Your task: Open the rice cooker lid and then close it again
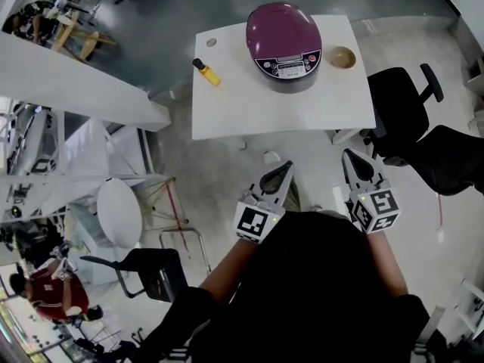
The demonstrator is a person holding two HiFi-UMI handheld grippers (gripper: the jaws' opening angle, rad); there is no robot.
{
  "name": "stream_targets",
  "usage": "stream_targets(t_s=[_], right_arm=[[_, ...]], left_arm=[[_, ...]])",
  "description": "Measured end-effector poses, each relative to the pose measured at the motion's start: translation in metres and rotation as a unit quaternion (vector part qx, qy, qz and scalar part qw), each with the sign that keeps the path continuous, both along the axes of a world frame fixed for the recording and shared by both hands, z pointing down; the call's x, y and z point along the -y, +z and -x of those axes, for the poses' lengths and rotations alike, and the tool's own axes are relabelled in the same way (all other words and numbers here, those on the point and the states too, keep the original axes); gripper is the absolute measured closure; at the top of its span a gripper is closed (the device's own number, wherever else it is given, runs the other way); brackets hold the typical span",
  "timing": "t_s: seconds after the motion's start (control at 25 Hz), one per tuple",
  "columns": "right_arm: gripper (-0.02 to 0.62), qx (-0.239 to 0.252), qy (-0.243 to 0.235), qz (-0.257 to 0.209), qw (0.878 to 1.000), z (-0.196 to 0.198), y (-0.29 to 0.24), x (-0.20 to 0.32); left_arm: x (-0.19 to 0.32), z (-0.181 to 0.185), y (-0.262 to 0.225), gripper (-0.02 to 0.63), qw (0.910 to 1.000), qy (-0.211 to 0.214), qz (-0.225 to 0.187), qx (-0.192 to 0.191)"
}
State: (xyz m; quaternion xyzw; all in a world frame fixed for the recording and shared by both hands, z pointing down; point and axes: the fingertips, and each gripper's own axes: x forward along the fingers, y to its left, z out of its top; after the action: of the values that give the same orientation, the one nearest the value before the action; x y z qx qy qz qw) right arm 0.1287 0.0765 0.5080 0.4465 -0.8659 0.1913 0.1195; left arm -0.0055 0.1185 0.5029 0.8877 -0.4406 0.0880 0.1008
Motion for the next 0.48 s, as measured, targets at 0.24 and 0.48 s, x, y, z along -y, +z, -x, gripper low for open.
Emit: stream_targets(t_s=[0.24,0.48], right_arm=[[0.595,0.003,-0.003,0.01,1.0,-0.039,0.011,-0.088],[0.595,-0.006,0.001,-0.011,1.0,-0.07,0.0,-0.128]], left_arm=[[-0.073,-0.043,0.005,0.604,0.9999,-0.009,0.005,-0.013],[-0.118,-0.04,-0.007,0.603,0.9975,-0.058,-0.007,-0.041]])
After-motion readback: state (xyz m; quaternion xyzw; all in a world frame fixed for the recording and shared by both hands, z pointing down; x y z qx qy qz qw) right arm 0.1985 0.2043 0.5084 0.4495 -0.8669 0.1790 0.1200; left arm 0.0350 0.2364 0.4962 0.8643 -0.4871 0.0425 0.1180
